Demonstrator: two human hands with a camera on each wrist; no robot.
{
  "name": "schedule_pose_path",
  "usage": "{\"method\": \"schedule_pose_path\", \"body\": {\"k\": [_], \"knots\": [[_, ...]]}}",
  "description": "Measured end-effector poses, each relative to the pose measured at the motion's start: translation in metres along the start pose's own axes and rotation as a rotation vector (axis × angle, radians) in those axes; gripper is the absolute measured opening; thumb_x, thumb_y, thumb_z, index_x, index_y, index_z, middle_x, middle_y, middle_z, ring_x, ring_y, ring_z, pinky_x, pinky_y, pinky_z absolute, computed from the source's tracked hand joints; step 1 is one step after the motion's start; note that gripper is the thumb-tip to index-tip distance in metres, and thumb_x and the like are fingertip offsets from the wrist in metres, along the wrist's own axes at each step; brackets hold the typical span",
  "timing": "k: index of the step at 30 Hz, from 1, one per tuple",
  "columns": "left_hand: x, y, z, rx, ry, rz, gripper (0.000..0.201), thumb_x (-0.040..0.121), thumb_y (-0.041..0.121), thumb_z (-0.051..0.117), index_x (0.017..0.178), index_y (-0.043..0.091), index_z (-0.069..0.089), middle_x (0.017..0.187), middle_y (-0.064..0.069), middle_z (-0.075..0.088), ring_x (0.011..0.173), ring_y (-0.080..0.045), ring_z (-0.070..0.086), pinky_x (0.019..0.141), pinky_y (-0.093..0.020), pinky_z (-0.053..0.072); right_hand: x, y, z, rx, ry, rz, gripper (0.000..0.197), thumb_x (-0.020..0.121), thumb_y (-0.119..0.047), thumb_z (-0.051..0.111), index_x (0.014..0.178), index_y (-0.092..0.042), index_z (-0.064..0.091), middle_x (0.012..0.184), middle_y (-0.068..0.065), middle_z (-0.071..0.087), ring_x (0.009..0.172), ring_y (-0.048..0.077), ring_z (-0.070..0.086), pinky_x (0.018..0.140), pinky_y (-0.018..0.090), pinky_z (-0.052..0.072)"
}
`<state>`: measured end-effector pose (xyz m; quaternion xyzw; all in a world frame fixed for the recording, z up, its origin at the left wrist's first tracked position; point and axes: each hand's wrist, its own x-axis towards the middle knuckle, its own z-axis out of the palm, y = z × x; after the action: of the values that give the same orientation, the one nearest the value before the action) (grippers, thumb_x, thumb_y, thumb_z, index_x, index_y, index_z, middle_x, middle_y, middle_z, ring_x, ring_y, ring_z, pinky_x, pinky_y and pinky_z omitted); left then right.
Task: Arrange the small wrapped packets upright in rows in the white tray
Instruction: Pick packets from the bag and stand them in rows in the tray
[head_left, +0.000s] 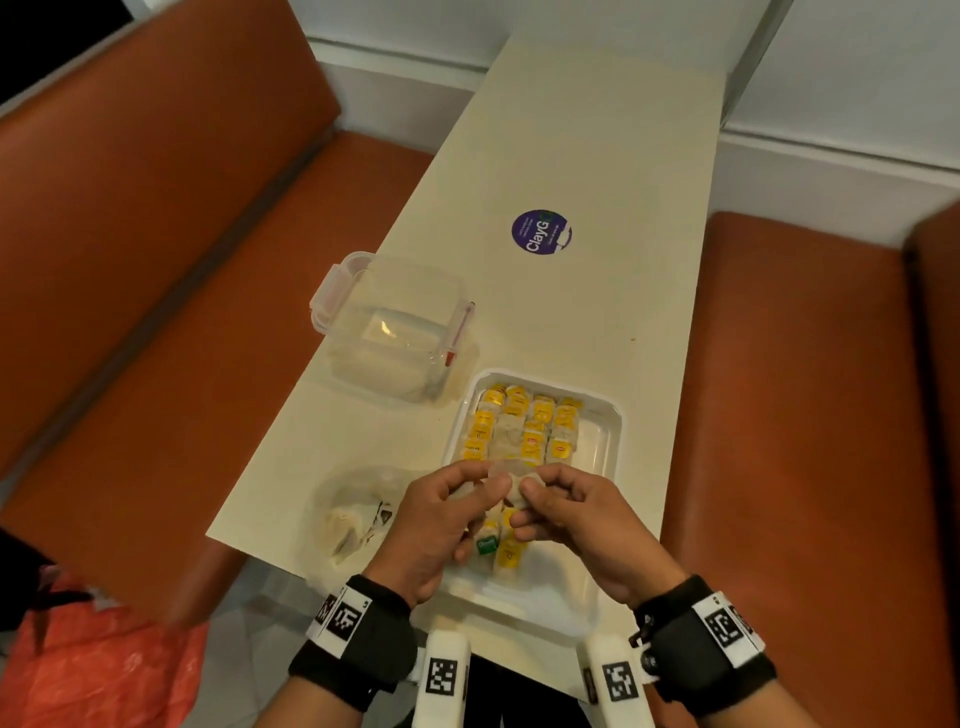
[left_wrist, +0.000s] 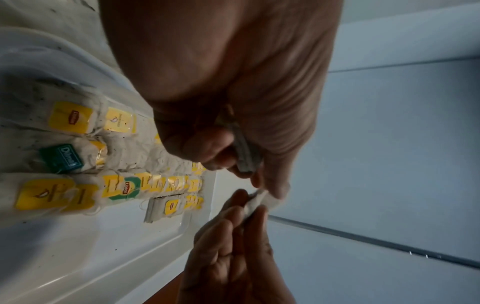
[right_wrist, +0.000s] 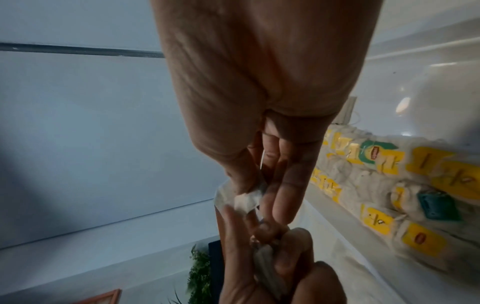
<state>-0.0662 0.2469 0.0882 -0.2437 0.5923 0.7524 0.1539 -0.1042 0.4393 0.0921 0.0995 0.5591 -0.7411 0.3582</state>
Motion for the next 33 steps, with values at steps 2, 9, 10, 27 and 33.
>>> {"method": "schedule_pose_path", "body": {"k": [2, 9, 10, 27, 33], "knots": [[0.003, -0.002, 0.005, 0.087, 0.033, 0.031, 0.017, 0.087, 0.028, 0.083, 0.100, 0.016, 0.082, 0.063, 0.002, 0.055, 0.052, -0.010, 0.044, 0.044, -0.023, 0.034, -0.001, 0.003, -0.006, -0.181, 0.013, -0.026, 0.028, 0.093, -0.024, 0.076, 0.118, -0.011, 0.072, 0.108, 0.008, 0.078, 0.094, 0.025, 0.075, 0.087, 0.039, 0.063], [0.009, -0.015, 0.010, 0.481, -0.073, 0.033, 0.010, 0.082, 0.035, 0.089, 0.089, 0.028, 0.086, 0.093, 0.016, 0.080, 0.082, 0.008, 0.070, 0.064, -0.011, 0.046, 0.001, 0.023, -0.026, -0.928, 0.175, -0.278, 0.016, 0.084, -0.037, 0.083, 0.098, -0.038, 0.077, 0.097, -0.020, 0.073, 0.092, 0.000, 0.066, 0.077, 0.017, 0.053], [0.010, -0.017, 0.011, 0.499, -0.066, 0.026, 0.011, 0.081, 0.035, 0.090, 0.089, 0.029, 0.085, 0.093, 0.018, 0.080, 0.079, 0.010, 0.069, 0.059, -0.010, 0.043, 0.002, 0.025, -0.028, -0.920, 0.185, -0.263, 0.009, 0.085, -0.035, 0.083, 0.093, -0.035, 0.079, 0.090, -0.017, 0.074, 0.087, 0.000, 0.067, 0.075, 0.017, 0.053], [0.014, -0.027, -0.009, 0.203, 0.143, -0.122, 0.021, 0.096, 0.040, 0.073, 0.102, 0.021, 0.081, 0.086, 0.001, 0.077, 0.067, -0.012, 0.064, 0.059, -0.033, 0.051, 0.096, 0.025, -0.065, -1.145, 0.347, 0.030, 0.010, 0.091, -0.008, 0.064, 0.094, -0.011, 0.073, 0.089, 0.003, 0.065, 0.080, 0.017, 0.058, 0.058, 0.017, 0.036], [0.012, -0.029, -0.017, 0.183, 0.150, -0.116, 0.017, 0.091, 0.040, 0.079, 0.099, 0.026, 0.083, 0.098, -0.011, 0.078, 0.074, -0.014, 0.066, 0.059, -0.031, 0.053, 0.104, 0.030, -0.064, -1.095, 0.478, 0.058, 0.009, 0.091, -0.005, 0.062, 0.094, -0.007, 0.070, 0.093, 0.011, 0.071, 0.088, 0.028, 0.067, 0.070, 0.027, 0.043]]}}
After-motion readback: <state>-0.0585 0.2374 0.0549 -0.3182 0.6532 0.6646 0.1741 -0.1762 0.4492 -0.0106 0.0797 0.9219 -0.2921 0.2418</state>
